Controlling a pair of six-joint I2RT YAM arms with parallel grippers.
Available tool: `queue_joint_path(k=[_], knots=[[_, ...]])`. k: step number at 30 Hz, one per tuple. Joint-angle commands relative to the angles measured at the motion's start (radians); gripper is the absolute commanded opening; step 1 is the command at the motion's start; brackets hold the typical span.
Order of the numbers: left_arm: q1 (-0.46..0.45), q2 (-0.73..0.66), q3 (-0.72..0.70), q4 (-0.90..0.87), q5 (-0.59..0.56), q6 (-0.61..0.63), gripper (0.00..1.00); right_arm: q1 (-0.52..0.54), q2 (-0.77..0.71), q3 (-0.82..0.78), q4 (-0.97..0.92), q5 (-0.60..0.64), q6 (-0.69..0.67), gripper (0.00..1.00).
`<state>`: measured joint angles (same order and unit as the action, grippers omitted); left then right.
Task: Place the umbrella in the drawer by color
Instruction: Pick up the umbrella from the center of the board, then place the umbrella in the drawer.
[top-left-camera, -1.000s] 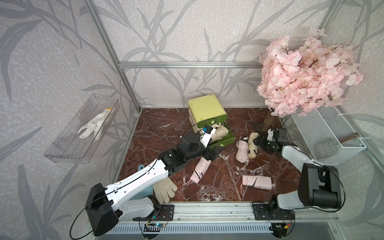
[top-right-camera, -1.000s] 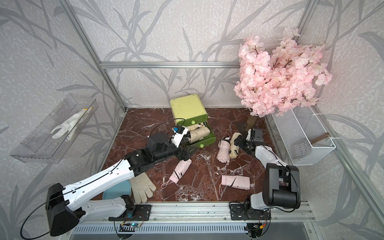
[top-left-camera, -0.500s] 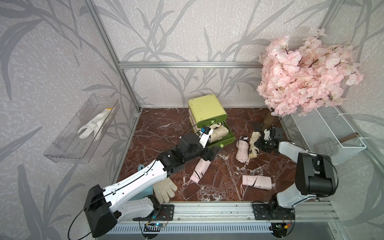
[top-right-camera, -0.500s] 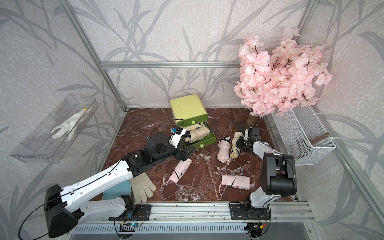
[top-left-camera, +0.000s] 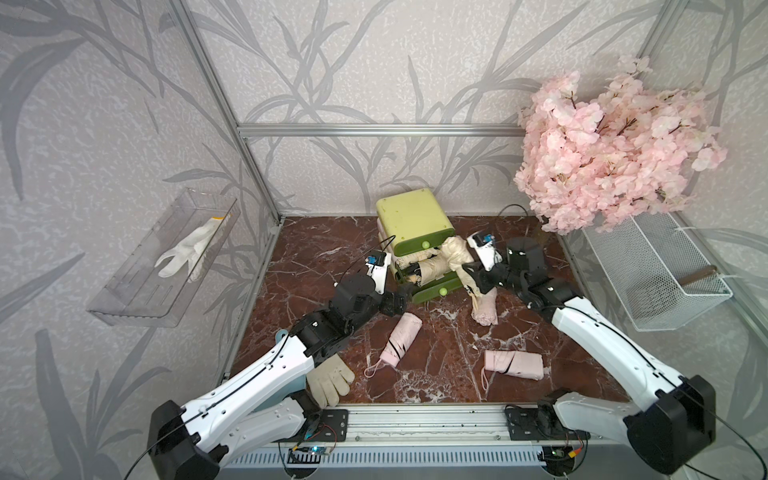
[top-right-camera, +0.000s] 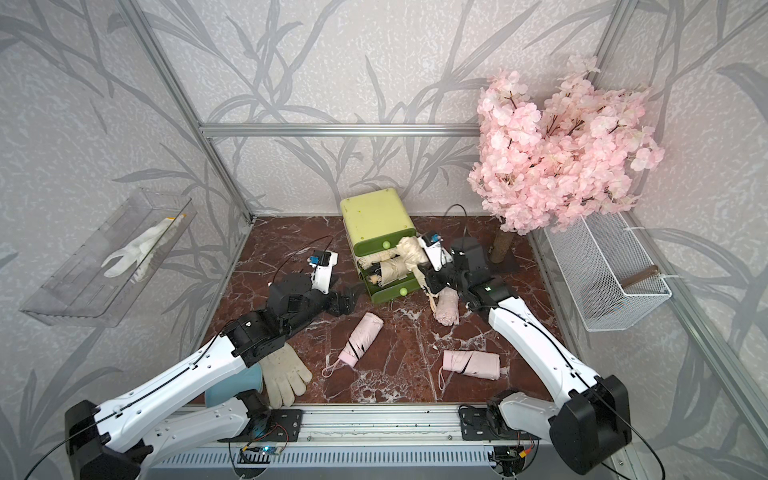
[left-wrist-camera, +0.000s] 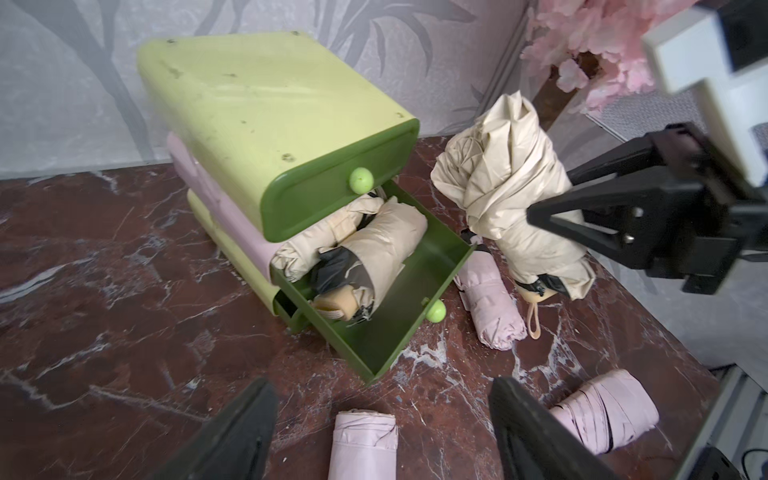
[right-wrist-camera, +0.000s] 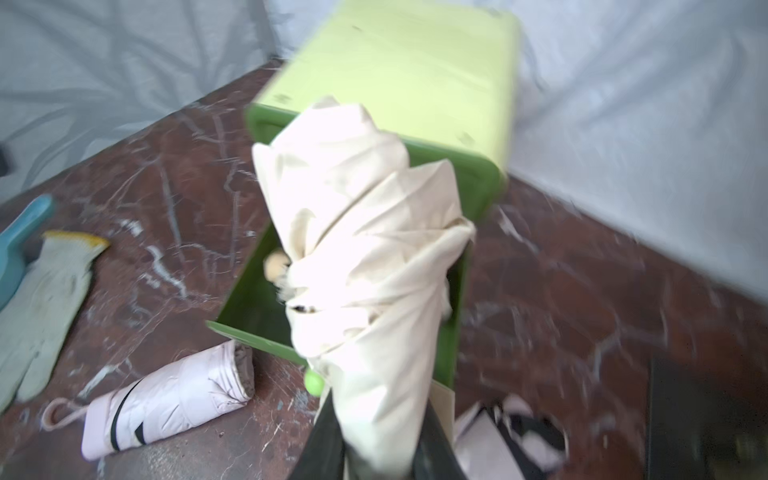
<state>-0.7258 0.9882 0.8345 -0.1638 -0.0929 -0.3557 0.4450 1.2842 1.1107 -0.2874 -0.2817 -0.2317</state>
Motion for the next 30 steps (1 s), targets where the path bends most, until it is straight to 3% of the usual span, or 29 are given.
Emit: queue_joint_path(k=[1, 5, 10, 15, 18, 20, 22, 25, 30], knots=[[0.052, -0.011, -0.026, 0.003, 0.019, -0.077, 0.84, 0.017, 0.12, 0.198, -0.114, -0.103, -0.36, 0.15], [0.072, -0.015, -0.063, 0.014, 0.033, -0.097, 0.84, 0.016, 0.214, 0.312, -0.068, -0.186, -0.534, 0.14], [0.076, -0.033, -0.093, 0.024, 0.004, -0.095, 0.84, 0.015, 0.282, 0.301, 0.143, -0.326, -0.519, 0.1], [0.079, -0.036, -0.087, 0.014, 0.011, -0.09, 0.84, 0.009, 0.319, 0.296, 0.117, -0.402, -0.512, 0.11], [0.08, -0.038, -0.089, 0.008, 0.004, -0.093, 0.84, -0.034, 0.325, 0.244, 0.123, -0.523, -0.539, 0.12], [0.081, -0.043, -0.09, 0.004, -0.004, -0.094, 0.84, -0.076, 0.35, 0.263, 0.043, -0.648, -0.593, 0.12], [0.081, -0.053, -0.09, 0.001, -0.014, -0.09, 0.84, -0.105, 0.39, 0.327, -0.124, -0.733, -0.733, 0.13], [0.083, -0.054, -0.088, -0.003, -0.018, -0.09, 0.84, -0.112, 0.458, 0.434, -0.36, -0.699, -0.919, 0.13], [0.083, -0.041, -0.094, 0.012, 0.008, -0.099, 0.83, -0.127, 0.573, 0.624, -0.65, -0.613, -1.107, 0.1]])
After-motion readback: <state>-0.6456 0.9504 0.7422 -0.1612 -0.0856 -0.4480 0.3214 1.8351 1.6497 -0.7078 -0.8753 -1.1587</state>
